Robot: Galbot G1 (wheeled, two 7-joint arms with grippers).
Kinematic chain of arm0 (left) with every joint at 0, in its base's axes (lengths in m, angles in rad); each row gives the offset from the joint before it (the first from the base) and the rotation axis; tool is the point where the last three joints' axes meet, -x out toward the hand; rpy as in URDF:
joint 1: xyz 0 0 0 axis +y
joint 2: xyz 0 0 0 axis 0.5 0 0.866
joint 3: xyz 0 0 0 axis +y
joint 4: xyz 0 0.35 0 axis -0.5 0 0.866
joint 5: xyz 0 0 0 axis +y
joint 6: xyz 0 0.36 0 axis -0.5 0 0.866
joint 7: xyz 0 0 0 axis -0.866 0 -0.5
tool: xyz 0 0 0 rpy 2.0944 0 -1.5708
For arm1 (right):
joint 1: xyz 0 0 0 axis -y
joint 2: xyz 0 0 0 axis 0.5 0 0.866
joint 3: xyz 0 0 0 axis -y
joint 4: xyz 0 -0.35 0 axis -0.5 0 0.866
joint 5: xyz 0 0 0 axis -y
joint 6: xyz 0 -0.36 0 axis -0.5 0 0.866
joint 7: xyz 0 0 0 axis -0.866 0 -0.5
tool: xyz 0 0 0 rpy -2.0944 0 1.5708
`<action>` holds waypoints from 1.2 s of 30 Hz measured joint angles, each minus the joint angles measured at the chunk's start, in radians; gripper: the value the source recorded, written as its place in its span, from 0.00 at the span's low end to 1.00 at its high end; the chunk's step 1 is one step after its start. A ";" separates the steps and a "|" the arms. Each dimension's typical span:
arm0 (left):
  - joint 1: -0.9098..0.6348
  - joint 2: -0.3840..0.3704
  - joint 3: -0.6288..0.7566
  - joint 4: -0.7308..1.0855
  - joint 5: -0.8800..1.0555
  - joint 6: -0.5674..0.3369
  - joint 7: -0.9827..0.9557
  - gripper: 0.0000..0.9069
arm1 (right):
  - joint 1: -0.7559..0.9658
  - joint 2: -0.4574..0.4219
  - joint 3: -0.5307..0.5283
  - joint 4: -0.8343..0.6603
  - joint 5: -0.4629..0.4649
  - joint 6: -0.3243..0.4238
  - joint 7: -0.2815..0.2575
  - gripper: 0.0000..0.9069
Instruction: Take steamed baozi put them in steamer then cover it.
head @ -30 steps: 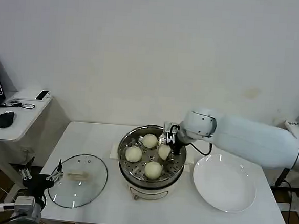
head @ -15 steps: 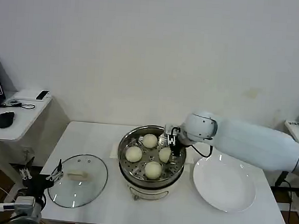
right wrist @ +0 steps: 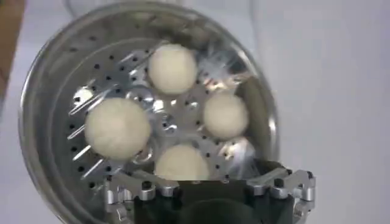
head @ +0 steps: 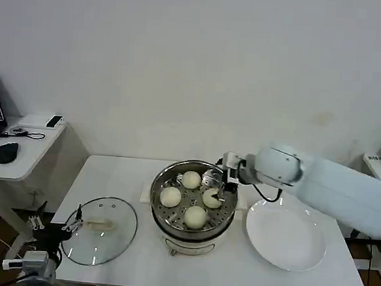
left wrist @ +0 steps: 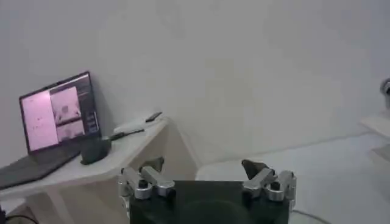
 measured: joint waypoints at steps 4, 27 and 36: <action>-0.002 -0.002 0.009 0.009 0.014 -0.012 0.004 1.00 | -0.131 -0.057 0.142 0.055 0.012 0.070 0.120 1.00; -0.028 0.013 0.018 0.142 0.294 -0.159 -0.024 1.00 | -1.326 0.384 1.559 0.209 -0.201 0.480 0.241 1.00; -0.005 0.058 -0.033 0.239 0.698 -0.267 -0.031 1.00 | -1.610 0.583 1.818 0.255 -0.226 0.541 0.244 1.00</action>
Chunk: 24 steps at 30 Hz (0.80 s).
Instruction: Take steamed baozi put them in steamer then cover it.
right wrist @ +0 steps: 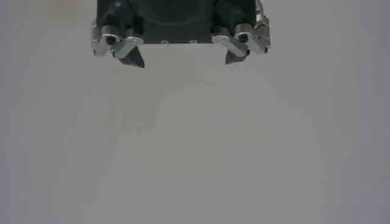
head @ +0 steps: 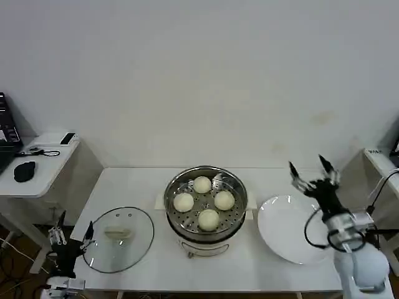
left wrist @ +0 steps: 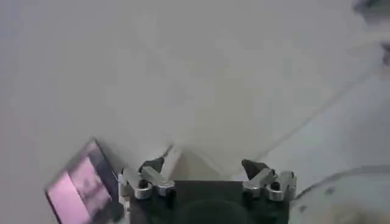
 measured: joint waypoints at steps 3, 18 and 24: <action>0.007 0.017 -0.002 0.036 0.122 -0.020 -0.005 1.00 | -0.063 0.034 0.056 0.022 0.007 -0.008 0.017 1.00; -0.017 0.024 0.066 0.141 0.500 -0.028 0.005 1.00 | -0.250 0.142 0.215 0.100 0.033 -0.020 0.062 1.00; -0.037 0.022 0.096 0.147 0.548 -0.015 0.016 1.00 | -0.285 0.163 0.229 0.118 0.037 -0.018 0.065 1.00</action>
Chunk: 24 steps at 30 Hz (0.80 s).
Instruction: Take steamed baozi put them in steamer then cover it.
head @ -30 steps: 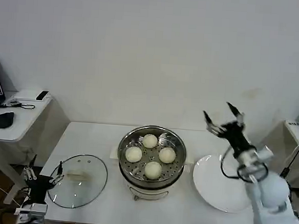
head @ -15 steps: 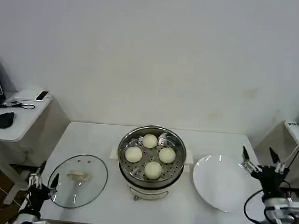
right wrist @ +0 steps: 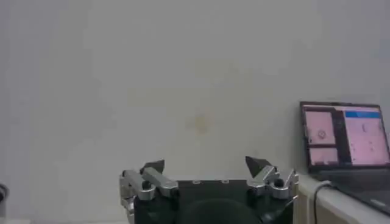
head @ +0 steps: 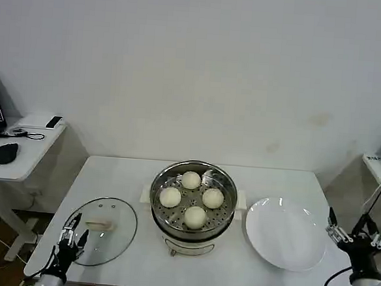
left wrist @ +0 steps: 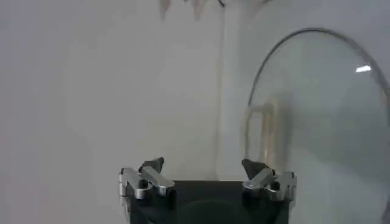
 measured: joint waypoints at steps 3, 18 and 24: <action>-0.007 0.000 0.011 0.008 0.015 0.003 0.001 1.00 | -0.010 0.008 0.004 0.007 -0.002 0.003 0.001 1.00; -0.065 0.010 0.049 0.052 0.050 0.017 0.015 1.00 | -0.046 0.037 0.007 0.021 -0.030 0.029 0.000 1.00; -0.100 0.013 0.066 0.070 0.056 0.027 0.027 1.00 | -0.054 0.052 0.000 0.018 -0.044 0.039 -0.003 1.00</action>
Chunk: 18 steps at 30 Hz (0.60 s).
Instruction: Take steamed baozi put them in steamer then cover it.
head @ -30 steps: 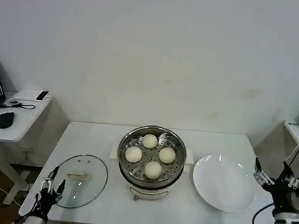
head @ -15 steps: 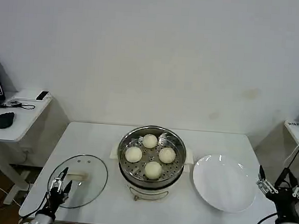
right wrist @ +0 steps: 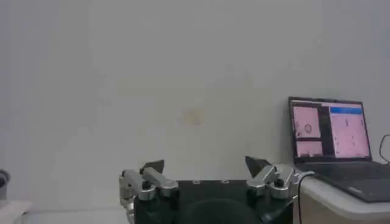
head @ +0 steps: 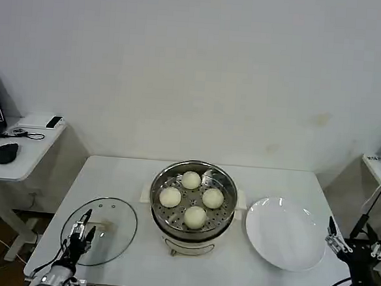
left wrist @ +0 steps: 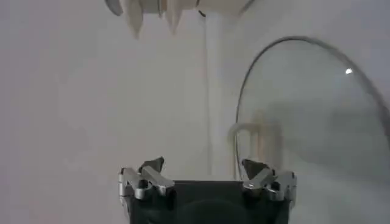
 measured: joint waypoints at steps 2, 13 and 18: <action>-0.013 0.000 0.008 0.007 0.001 0.003 0.004 1.00 | -0.002 0.001 0.000 0.000 -0.003 0.001 -0.001 1.00; -0.086 0.005 0.036 0.065 0.003 0.003 0.004 1.00 | -0.009 0.007 0.006 -0.002 -0.008 0.007 -0.005 1.00; -0.116 0.001 0.042 0.094 0.006 0.002 0.000 0.00 | -0.002 0.011 -0.003 0.002 -0.009 0.005 -0.006 1.00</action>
